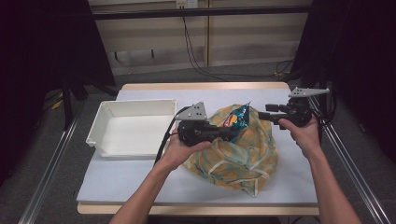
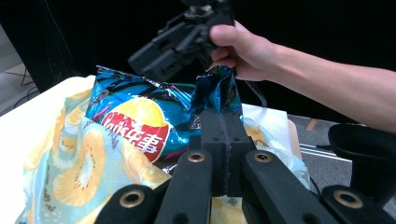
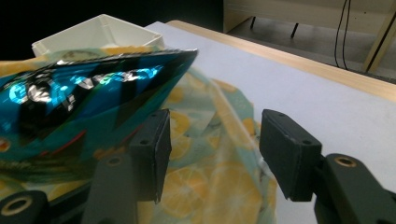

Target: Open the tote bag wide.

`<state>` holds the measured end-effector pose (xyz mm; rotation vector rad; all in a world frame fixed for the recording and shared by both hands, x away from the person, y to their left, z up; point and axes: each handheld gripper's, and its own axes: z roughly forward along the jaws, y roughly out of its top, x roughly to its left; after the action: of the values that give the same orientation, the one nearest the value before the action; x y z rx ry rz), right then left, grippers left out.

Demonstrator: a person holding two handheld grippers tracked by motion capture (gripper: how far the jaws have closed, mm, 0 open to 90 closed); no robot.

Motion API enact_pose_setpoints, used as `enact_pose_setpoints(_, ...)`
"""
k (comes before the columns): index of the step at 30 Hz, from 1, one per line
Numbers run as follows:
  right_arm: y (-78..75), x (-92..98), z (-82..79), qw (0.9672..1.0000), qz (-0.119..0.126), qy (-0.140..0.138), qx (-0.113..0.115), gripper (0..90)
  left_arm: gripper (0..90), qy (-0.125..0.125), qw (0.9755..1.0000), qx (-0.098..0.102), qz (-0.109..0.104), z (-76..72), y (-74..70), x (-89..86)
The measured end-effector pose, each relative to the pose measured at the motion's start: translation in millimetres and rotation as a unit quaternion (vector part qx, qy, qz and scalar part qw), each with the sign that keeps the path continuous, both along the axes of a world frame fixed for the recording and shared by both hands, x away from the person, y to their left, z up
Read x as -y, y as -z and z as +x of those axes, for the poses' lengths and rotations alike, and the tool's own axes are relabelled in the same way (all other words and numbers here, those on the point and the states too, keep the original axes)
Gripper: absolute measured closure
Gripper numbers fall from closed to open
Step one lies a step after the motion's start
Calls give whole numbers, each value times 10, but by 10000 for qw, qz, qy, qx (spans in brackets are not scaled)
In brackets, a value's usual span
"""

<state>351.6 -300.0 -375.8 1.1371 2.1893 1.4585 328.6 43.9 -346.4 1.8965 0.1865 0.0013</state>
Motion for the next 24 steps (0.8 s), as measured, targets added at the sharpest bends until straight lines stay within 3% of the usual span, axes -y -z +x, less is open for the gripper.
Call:
enact_pose_setpoints(7, -38, -66, -223, 9997, -70, -195, 88, 435, 900, -120, 9999, -25, 2, 46, -50, 33)
enact_pose_setpoints(13, -54, -141, -462, 9990, 15, -421, 148, 460, 900, -162, 9998, -67, -1, 96, -77, 53)
enact_pose_setpoints(24, -11, -341, -772, 9959, 116, -895, 88, 514, 900, -296, 9995, -77, -38, 201, -174, 126)
